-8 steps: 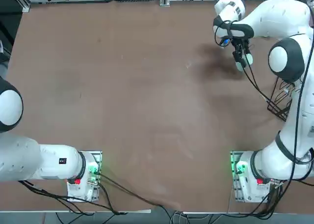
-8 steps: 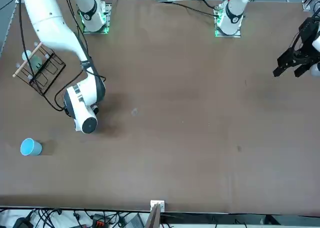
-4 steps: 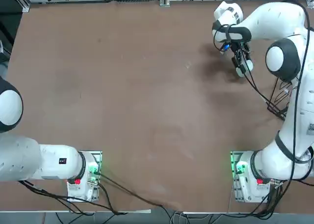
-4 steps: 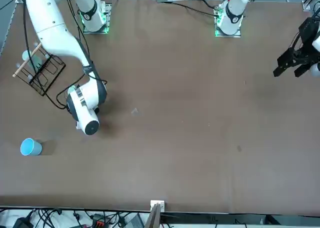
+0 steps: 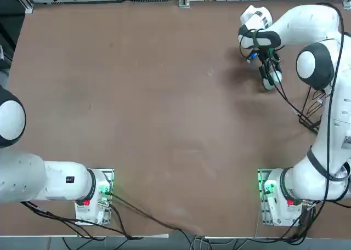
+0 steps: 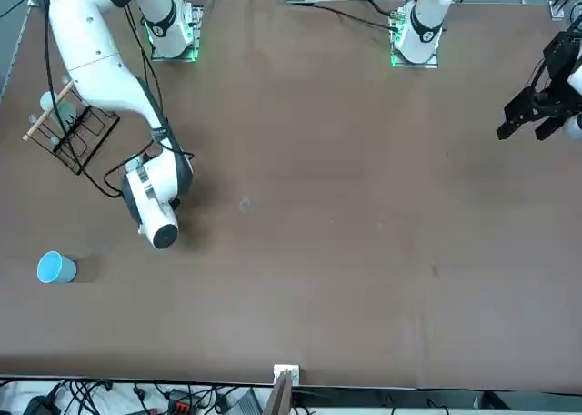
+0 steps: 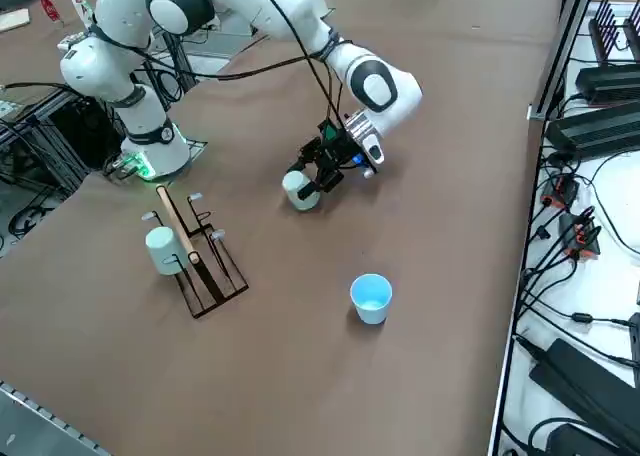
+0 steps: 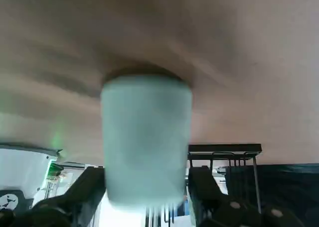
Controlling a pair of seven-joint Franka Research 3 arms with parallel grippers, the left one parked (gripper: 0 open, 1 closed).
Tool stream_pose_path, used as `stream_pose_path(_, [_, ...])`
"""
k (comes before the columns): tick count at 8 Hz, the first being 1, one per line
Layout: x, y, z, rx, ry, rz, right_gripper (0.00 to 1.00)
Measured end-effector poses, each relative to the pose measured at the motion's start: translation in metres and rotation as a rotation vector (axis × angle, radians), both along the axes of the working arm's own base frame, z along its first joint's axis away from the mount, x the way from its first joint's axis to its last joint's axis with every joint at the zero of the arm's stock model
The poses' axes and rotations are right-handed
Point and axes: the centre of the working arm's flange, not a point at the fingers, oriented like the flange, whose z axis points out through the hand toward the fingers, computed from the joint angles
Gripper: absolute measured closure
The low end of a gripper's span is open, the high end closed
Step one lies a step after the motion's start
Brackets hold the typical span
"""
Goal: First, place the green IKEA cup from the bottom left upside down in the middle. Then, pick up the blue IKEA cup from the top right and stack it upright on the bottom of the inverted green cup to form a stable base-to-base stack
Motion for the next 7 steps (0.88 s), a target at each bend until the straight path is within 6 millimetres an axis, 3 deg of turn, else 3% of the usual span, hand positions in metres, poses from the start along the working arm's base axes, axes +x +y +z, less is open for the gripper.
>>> stream_pose_path(2, [0.01,0.0,0.011,0.004,-0.029,-0.006,0.0])
stream_pose_path(3, [0.019,0.002,0.026,0.003,-0.05,-0.014,0.0])
stream_pose_path(4, [0.028,0.006,0.052,0.005,-0.065,-0.022,0.0])
stream_pose_path(7, [0.051,0.008,0.163,0.169,-0.147,0.012,0.0])
